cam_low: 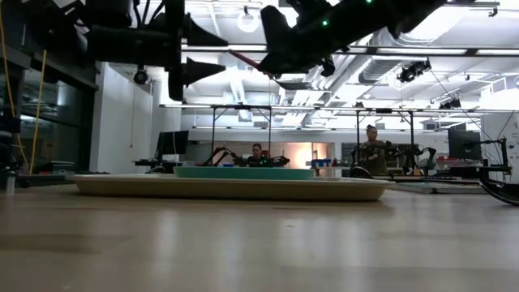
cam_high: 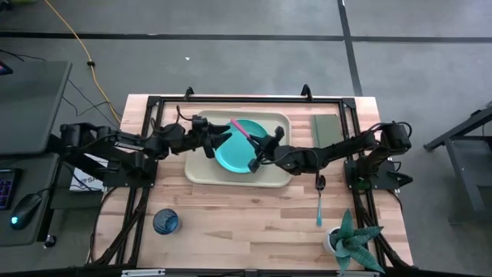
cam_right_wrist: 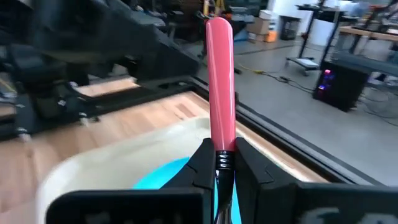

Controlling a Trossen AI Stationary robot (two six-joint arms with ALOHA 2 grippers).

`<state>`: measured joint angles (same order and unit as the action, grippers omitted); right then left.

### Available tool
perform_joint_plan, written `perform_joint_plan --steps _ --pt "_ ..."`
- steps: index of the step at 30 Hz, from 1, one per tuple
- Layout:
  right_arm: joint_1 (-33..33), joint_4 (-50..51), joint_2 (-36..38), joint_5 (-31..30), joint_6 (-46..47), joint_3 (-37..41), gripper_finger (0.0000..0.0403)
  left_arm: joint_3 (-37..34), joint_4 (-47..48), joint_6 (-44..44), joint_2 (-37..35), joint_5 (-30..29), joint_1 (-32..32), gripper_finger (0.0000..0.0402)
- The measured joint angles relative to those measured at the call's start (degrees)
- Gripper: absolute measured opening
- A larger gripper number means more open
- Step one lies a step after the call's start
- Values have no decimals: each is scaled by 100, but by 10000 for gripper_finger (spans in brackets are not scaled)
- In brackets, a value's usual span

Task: Pick and place plate/cup/fork/spoon on tray
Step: Put the pink fork to the left of the blue plate on the light brown tray

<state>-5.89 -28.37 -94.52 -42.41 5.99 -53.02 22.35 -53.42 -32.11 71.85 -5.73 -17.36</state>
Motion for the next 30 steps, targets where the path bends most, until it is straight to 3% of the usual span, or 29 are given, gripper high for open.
perform_joint_plan --steps 4,15,30 --pt "33 291 -2 -23 127 -157 12 0 -622 -71 198 -55 105 219" --pt "-24 444 -2 224 199 -157 12 0 -689 -396 533 -845 168 219" --pt "65 417 -4 586 417 -157 12 29 -965 -672 574 -1008 536 219"
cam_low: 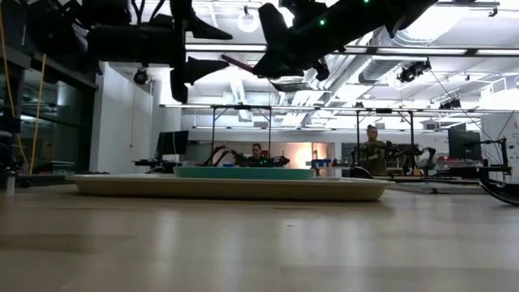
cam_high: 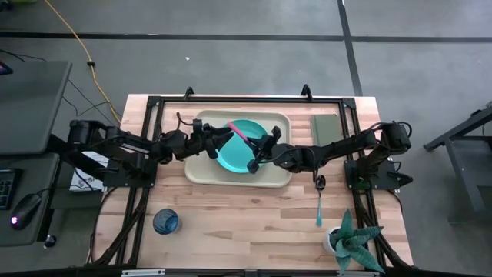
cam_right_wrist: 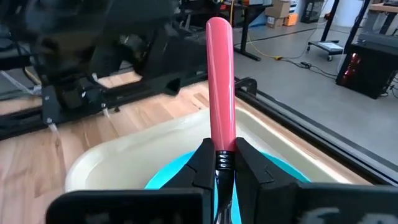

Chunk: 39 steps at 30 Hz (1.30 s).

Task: Pick and place plate/cup/fork/spoon on tray
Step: Put the pink fork to the left of the blue plate on the light brown tray

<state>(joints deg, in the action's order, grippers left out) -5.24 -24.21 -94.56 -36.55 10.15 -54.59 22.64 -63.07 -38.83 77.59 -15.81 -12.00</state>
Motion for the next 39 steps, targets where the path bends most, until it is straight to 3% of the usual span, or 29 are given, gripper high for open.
perform_joint_plan --steps 9,20,25,31,39 --pt "-10 -39 0 105 30 0 12 443 -52 24 683 -339 167 219" --pt "-41 52 0 -74 61 0 12 484 -723 151 1035 -597 165 213" --pt "-38 81 0 -62 140 0 12 484 -721 151 1081 -623 163 158" --pt "-38 105 0 -40 120 0 12 484 -725 161 1080 -617 165 25" --pt "-38 142 0 19 136 0 32 471 -724 382 1077 -564 145 11"
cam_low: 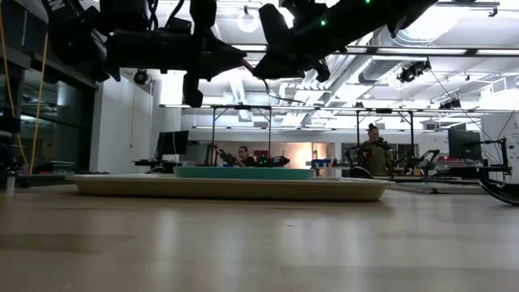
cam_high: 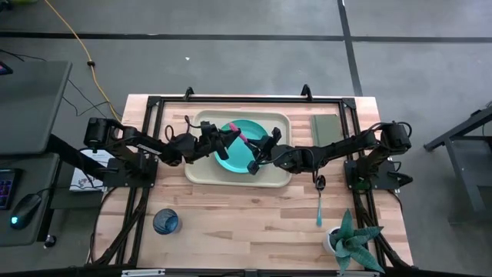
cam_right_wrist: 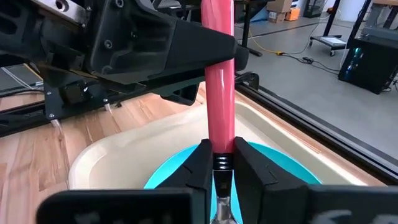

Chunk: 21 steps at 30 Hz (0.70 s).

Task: Pick and place plate/cup/fork/spoon on tray
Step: Put the pink fork to the left of the blue plate on the light brown tray

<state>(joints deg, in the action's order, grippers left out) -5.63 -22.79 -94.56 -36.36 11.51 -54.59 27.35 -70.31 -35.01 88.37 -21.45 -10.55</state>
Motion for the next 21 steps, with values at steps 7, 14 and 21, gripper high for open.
perform_joint_plan --steps 7,14,21 --pt "-15 -6 7 -119 -174 0 120 -290 20 132 -174 181 -294 3" --pt "-93 321 176 -347 -448 0 209 -1185 -474 -45 -899 125 -701 1" --pt "-110 -324 304 82 -333 187 227 -2340 -1903 70 -1777 -676 -473 0"
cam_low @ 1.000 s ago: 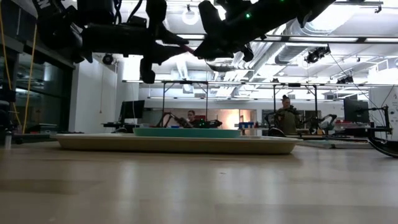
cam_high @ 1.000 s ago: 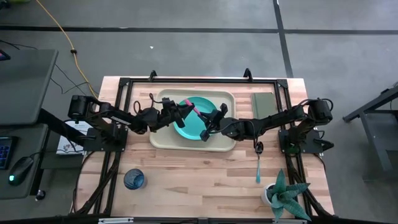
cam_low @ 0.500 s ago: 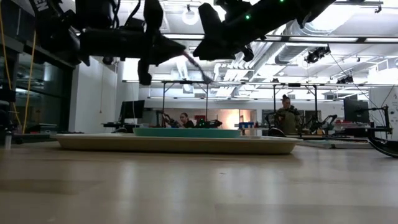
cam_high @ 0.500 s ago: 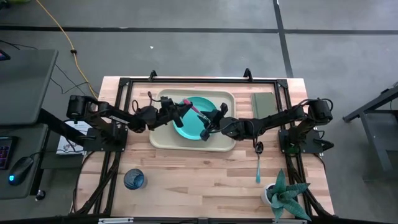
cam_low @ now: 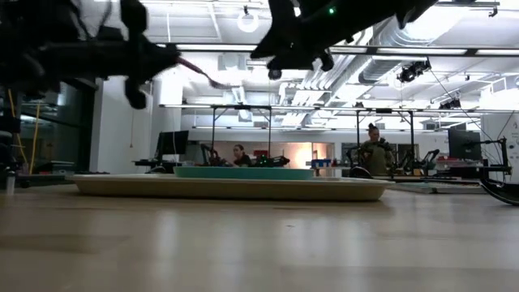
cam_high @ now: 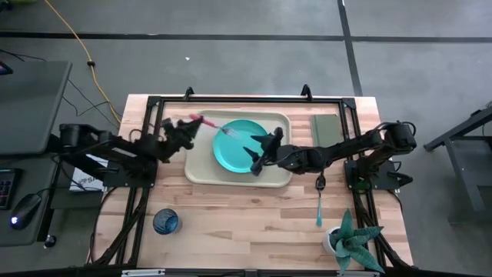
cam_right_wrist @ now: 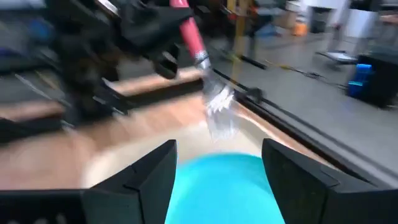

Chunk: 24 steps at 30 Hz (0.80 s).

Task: Pick and place plate/cup/fork/spoon on tray
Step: Put the pink fork to the left of the blue plate on the light brown tray

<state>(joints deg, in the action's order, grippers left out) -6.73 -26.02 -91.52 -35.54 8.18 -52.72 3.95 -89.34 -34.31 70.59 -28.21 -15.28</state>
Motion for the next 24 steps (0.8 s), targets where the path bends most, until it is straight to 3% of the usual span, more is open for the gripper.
perform_joint_plan --steps 5,9,13,24 --pt "322 -2291 -406 1232 661 547 225 122 -27 667 -140 -416 482 0" --pt "631 -3297 -898 1818 1600 639 225 479 62 1221 -76 -428 761 0" --pt "785 -3619 -1137 2265 2047 597 225 631 131 1556 17 -519 940 0" --pt "795 -3140 -903 2196 1847 576 225 632 77 1791 -43 -589 982 0"
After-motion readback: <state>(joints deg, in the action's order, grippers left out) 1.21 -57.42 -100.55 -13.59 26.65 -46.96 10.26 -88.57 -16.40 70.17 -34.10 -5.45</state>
